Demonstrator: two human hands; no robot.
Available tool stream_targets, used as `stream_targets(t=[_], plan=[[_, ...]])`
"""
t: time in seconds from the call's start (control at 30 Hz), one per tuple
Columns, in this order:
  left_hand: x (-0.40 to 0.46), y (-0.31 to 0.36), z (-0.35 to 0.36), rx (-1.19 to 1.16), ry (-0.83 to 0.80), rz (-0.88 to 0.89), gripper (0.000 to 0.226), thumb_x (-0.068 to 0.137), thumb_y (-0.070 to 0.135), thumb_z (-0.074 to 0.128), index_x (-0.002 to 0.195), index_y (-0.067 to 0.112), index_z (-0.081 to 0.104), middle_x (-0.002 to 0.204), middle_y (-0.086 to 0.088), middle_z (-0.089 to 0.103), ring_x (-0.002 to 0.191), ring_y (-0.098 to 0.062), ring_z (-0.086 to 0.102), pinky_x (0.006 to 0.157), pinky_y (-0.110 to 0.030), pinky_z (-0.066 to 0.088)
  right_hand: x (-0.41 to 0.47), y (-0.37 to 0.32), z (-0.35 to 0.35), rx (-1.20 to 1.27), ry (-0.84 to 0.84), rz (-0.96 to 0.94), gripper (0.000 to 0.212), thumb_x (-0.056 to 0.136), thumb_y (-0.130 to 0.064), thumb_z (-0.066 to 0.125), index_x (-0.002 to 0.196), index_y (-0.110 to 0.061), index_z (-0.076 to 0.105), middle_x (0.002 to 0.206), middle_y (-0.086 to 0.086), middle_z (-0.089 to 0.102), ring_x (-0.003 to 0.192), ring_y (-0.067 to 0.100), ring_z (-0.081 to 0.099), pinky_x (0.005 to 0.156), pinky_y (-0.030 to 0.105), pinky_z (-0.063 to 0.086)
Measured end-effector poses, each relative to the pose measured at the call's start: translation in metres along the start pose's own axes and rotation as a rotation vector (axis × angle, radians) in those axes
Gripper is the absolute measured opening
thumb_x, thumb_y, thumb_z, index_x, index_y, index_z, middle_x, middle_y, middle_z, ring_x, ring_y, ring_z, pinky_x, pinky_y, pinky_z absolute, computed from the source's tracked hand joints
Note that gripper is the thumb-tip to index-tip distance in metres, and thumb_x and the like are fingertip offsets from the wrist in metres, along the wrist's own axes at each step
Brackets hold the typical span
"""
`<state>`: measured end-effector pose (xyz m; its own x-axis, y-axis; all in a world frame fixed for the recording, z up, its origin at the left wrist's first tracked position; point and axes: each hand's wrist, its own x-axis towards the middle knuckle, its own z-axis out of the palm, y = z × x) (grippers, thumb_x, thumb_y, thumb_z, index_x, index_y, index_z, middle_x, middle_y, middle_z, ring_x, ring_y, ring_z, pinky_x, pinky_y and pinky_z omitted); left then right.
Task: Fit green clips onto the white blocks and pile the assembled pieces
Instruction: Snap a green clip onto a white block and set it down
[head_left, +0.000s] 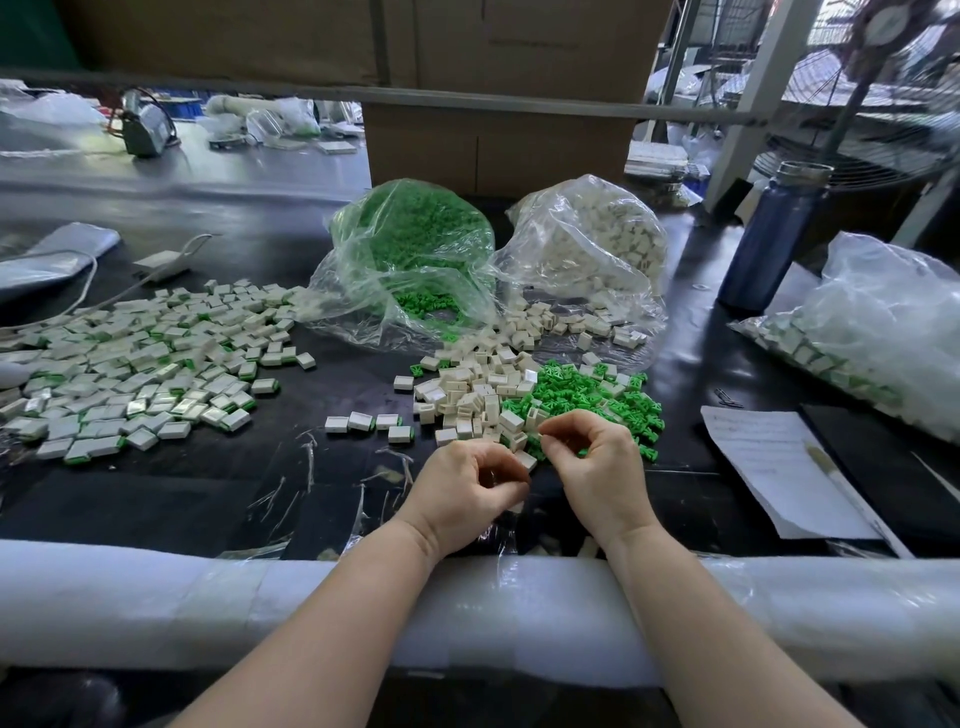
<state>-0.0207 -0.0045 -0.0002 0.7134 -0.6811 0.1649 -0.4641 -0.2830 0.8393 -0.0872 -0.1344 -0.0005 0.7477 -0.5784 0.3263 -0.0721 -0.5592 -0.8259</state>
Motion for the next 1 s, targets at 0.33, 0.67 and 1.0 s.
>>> stream_targets(t=[0.33,0.67,1.0], plan=[[0.000,0.002,-0.001,0.074,0.086,0.036,0.013,0.082,0.012,0.068,0.093,0.012,0.073,0.087,0.009,0.057,0.079,-0.005,0.055,0.074,-0.004,0.040,-0.001,0.002,0.002,-0.206,-0.002,-0.073,0.007,0.080,-0.005,0.067,0.083,-0.011,0.070,0.088,0.001,0.067,0.086,0.019,0.059,0.078,0.026,0.044],[0.003,-0.005,0.002,0.242,0.080,0.064,0.024,0.090,0.013,0.057,0.112,0.016,0.067,0.107,0.003,0.049,0.107,-0.012,0.044,0.097,-0.013,0.033,0.001,0.006,0.004,-0.481,-0.023,-0.027,0.015,0.085,-0.023,0.064,0.098,-0.022,0.071,0.101,-0.005,0.059,0.105,0.017,0.048,0.085,0.028,0.028],[0.004,-0.010,0.006,0.374,0.104,0.101,0.023,0.090,0.024,0.057,0.109,0.020,0.069,0.114,0.000,0.045,0.116,-0.015,0.035,0.096,-0.007,0.015,0.001,0.007,0.006,-0.597,-0.042,0.012,0.014,0.085,-0.031,0.062,0.093,-0.026,0.071,0.104,-0.007,0.054,0.108,0.015,0.044,0.078,0.029,0.020]])
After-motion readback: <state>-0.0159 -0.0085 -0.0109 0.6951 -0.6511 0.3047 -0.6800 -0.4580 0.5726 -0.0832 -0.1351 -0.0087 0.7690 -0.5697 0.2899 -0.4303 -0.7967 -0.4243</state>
